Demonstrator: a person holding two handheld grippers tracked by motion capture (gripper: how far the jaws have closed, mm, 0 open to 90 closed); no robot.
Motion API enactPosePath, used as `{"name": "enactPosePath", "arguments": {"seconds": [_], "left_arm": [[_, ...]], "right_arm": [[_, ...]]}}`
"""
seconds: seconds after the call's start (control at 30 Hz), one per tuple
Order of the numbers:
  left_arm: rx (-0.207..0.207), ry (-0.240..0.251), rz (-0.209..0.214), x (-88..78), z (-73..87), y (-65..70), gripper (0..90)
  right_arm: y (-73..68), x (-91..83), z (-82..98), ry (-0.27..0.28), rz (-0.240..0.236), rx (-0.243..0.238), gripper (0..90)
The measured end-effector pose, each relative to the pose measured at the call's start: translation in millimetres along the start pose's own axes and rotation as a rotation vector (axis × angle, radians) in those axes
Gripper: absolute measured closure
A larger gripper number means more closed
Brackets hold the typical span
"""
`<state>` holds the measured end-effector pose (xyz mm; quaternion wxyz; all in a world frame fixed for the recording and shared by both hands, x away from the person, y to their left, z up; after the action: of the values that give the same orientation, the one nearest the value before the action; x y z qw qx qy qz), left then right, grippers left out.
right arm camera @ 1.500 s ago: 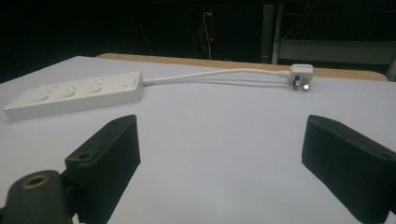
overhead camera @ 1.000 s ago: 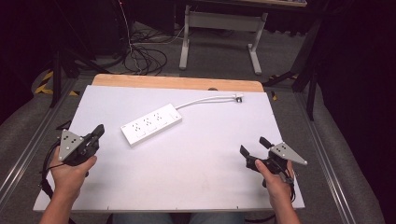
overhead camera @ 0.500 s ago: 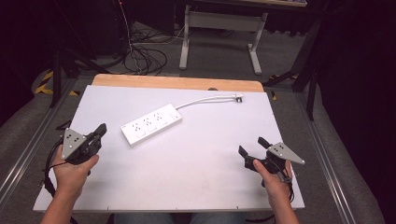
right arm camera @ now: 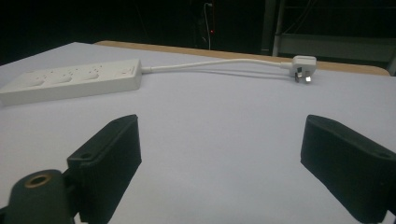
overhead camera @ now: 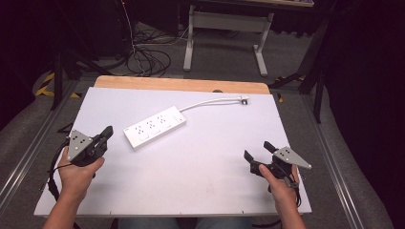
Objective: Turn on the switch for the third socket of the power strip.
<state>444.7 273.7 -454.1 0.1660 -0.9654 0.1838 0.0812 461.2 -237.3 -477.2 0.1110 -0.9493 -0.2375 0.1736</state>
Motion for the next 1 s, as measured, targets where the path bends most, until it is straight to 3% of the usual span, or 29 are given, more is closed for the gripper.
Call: {"name": "enactPosePath", "arguments": {"seconds": [1.0], "left_arm": [[0.013, -0.004, 0.045, 14.0, -3.0, 7.1, 89.9]], "right_arm": [[1.7, -7.0, 3.1, -0.001, 0.012, -0.003, 13.1]]}}
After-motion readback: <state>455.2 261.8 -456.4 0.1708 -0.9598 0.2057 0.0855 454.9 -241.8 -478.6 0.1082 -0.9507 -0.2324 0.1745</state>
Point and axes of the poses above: each handheld gripper's, and its own axes: x roughly forward along the jaws, z roughly out of its underside, y roughly to its right, the point moved 4 cm from there along x, roughly forward along the jaws, and after that the axes turned 15 degrees about x, right-handed, at the moved point
